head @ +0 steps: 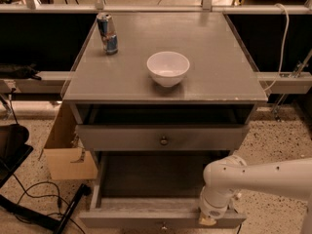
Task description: Open middle drawer
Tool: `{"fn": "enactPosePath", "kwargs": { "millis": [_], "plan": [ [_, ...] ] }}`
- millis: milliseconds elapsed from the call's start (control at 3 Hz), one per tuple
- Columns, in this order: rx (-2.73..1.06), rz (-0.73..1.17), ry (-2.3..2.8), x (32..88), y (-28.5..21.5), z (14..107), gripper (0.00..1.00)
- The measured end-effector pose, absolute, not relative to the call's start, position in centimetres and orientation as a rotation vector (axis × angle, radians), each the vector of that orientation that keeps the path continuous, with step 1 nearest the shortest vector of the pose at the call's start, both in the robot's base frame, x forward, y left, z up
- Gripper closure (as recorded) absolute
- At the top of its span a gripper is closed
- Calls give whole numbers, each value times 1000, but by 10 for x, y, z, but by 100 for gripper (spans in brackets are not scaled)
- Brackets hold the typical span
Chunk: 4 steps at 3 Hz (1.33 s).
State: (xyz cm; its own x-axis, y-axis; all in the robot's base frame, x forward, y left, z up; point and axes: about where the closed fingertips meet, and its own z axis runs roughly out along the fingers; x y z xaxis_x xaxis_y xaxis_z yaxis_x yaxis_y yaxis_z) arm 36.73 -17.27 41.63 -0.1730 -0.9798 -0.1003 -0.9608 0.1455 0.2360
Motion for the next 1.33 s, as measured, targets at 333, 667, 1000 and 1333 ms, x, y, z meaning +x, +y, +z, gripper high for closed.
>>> {"fn": "enactPosePath", "kwargs": {
  "millis": [333,667,1000,1333],
  "plan": [
    [1948,-391,-2323,365,-173,420,100],
    [1928,-401,-2329,364,-174,423,100],
    [1928,-401,-2329,368,-174,423,100],
    [1926,-410,-2324,367,-175,425,100]
  ]
}}
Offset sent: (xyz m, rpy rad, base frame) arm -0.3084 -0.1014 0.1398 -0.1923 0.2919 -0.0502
